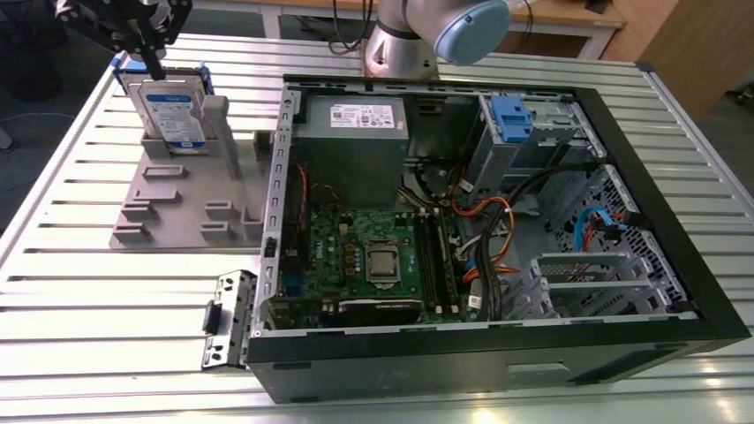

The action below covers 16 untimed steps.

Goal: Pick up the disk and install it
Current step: 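Pick up the disk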

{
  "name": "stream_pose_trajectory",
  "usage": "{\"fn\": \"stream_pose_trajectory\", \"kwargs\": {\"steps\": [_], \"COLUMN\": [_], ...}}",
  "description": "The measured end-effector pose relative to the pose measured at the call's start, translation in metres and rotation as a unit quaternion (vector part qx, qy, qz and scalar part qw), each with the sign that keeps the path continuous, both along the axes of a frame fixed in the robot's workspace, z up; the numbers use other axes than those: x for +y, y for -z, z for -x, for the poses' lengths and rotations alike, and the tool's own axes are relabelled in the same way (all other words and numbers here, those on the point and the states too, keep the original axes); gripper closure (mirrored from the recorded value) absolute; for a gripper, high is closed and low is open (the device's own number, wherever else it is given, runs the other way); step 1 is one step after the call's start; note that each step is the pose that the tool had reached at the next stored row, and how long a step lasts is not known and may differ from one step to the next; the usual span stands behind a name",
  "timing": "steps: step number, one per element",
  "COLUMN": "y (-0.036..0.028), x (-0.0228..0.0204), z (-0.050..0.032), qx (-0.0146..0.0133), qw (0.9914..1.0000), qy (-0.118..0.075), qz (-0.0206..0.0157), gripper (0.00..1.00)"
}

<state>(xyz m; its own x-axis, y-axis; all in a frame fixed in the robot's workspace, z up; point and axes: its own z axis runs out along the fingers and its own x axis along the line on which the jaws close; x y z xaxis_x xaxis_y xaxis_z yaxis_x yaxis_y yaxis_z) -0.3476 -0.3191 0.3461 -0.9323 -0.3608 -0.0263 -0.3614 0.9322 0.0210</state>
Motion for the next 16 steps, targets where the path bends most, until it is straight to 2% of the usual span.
{"fn": "stream_pose_trajectory", "kwargs": {"steps": [8, 16], "y": [0.0000, 0.0000], "x": [0.0000, 0.0000], "z": [0.0000, 0.0000], "qx": [0.0000, 0.0000], "qw": [0.99950, 0.99796], "qy": [-0.031, -0.064], "qz": [0.0000, 0.0000], "gripper": [0.90, 0.90]}}
